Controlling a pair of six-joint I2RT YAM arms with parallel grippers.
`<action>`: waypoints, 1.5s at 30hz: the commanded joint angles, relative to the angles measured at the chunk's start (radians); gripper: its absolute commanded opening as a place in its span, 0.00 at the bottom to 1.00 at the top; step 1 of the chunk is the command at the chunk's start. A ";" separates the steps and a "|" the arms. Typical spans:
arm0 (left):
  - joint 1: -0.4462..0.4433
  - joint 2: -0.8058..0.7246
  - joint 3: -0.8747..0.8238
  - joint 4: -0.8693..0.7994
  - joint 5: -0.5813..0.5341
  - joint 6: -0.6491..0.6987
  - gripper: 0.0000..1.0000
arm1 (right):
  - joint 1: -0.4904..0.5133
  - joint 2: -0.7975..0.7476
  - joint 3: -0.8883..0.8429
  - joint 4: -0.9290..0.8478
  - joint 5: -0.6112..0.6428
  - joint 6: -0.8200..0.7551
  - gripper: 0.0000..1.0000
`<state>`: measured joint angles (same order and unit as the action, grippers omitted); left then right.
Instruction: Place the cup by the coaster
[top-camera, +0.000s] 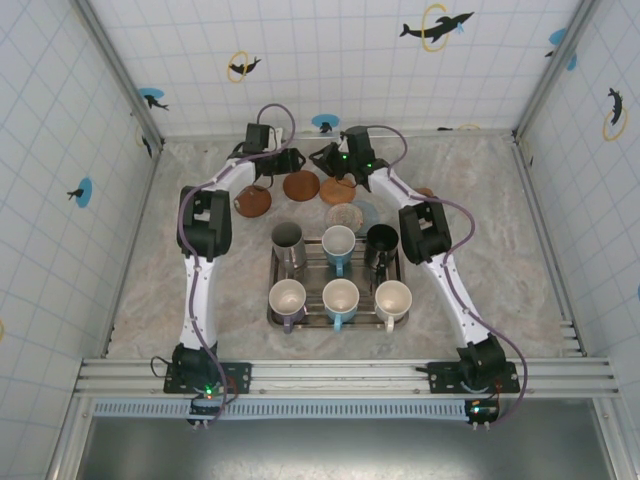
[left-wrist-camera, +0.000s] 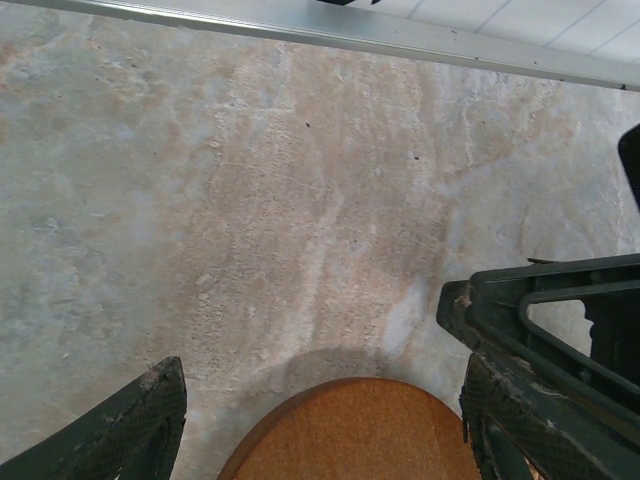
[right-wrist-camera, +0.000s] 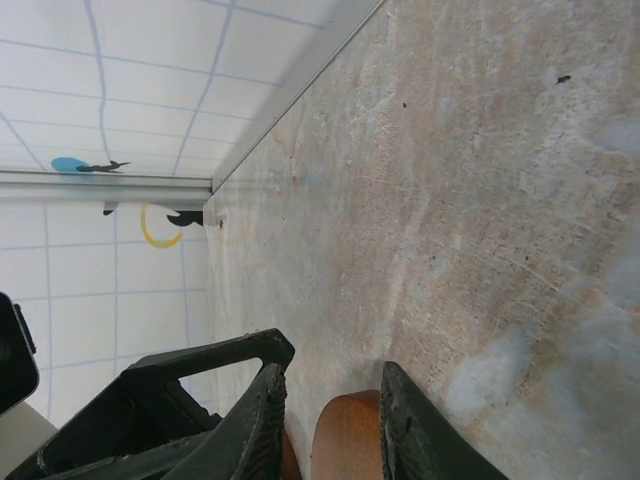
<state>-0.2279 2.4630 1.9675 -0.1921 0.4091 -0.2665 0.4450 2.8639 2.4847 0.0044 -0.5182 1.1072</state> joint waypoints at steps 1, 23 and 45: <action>0.004 0.024 -0.021 0.015 0.035 0.003 0.72 | 0.007 0.047 0.052 0.019 0.005 0.010 0.28; 0.004 -0.065 -0.154 0.010 0.050 0.039 0.70 | 0.038 0.031 0.051 -0.165 -0.018 -0.076 0.24; 0.002 -0.181 -0.233 -0.012 -0.052 0.055 0.69 | 0.090 -0.075 -0.032 -0.349 -0.057 -0.233 0.23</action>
<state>-0.2279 2.3352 1.7432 -0.1802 0.3870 -0.2325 0.5194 2.8395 2.4859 -0.2611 -0.5671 0.8993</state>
